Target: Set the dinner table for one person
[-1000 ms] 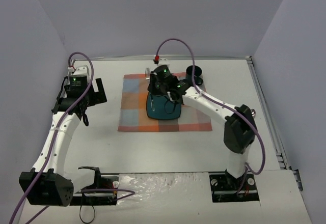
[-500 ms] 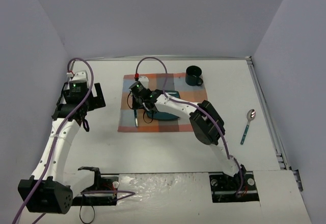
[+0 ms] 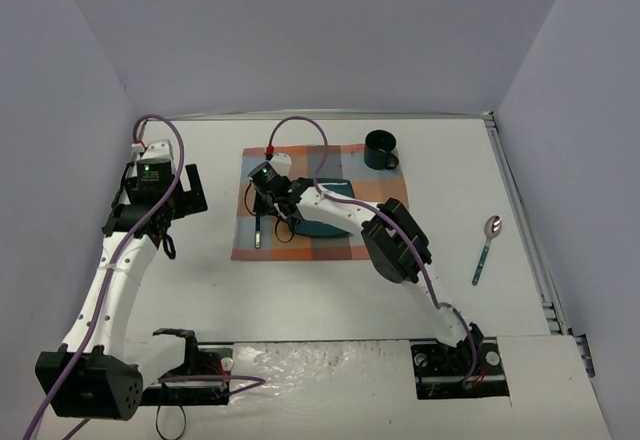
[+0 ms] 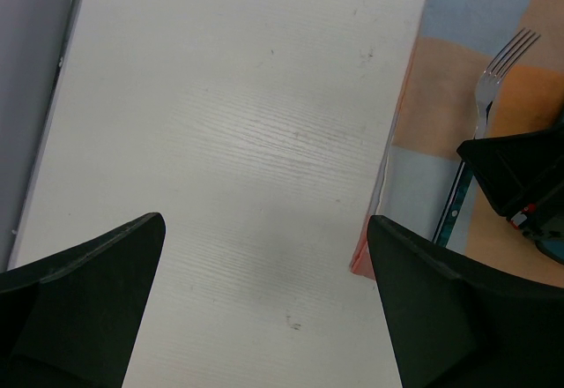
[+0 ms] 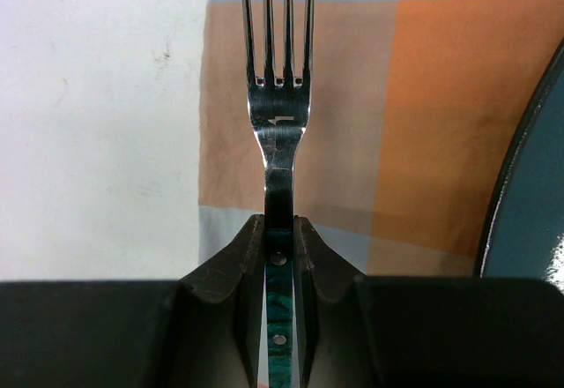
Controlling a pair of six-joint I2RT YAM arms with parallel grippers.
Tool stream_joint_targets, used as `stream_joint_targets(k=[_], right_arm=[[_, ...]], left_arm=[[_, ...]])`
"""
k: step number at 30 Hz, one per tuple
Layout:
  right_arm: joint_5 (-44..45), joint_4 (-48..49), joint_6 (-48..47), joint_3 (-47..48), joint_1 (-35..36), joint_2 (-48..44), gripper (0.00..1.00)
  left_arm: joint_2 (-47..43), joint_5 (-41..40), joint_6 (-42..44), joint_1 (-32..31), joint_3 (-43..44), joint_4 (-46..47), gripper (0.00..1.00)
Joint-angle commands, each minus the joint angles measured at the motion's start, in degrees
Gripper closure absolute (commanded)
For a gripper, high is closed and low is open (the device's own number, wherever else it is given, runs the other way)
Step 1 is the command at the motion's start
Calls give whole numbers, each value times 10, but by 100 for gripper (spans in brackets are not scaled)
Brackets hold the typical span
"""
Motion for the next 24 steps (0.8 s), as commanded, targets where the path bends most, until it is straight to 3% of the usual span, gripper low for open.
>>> stream_joint_targets(k=[1, 8, 18, 24], right_arm=[[14, 19, 16, 31, 5, 2, 100], [4, 19, 21, 32, 4, 24, 97], [0, 24, 26, 30, 5, 26, 68], [9, 27, 11, 22, 6, 4, 61]], left_arm=[[-1, -8, 4, -3, 11, 27, 3], [1, -7, 4, -3, 11, 26, 3], [1, -9, 4, -3, 11, 25, 3], [1, -10, 4, -3, 11, 24, 3]])
